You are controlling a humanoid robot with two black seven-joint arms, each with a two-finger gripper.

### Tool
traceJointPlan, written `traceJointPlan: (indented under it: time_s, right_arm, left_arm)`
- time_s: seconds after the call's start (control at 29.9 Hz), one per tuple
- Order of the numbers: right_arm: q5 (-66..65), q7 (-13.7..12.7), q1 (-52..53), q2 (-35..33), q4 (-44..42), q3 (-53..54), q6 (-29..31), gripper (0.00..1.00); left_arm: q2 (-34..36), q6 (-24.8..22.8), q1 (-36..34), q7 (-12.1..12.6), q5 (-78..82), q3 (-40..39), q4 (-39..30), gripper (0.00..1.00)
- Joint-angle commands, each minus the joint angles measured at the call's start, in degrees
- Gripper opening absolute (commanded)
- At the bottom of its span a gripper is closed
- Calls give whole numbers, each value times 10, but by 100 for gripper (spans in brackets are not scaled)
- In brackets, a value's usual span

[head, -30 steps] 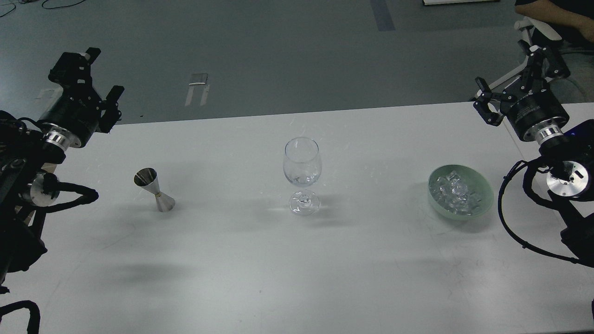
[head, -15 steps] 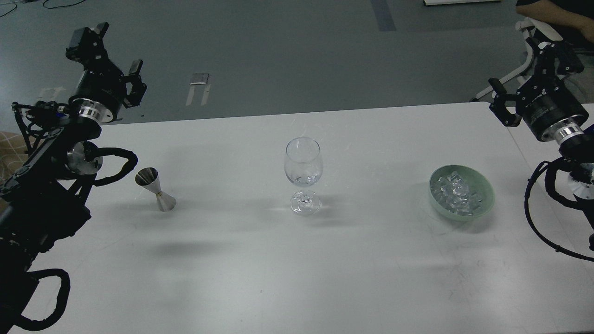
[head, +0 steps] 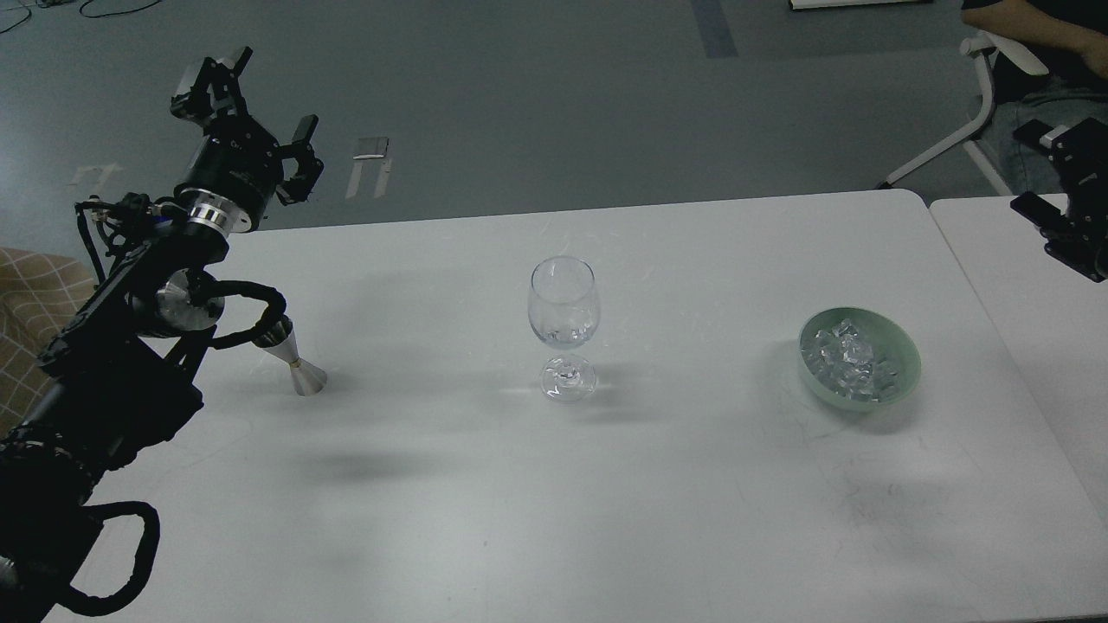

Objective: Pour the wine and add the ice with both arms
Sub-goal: 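Reach the right gripper into the green ice bowl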

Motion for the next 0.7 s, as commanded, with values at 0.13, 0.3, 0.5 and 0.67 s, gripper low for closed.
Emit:
traceJointPlan:
  time_s: [0.13,0.3,0.5,0.67]
  right_arm:
    - [-137,6,-18,-110,76,-2,9,100]
    - [-219,18,-13,-156,96,-25,48,100]
    - [-335,44,2,-148,119,-29,121,100]
    - [-412,49,3,-119,118,-50,121,100]
  left_arm:
    - [-19,0,-2,-1,1,3,0,98]
    - [-28,2,-5,-1,1,3,0,98]
    - [-36,1,-14,-1,2,3,0,98]
    - [-47,1,-14,-1,2,3,0,98]
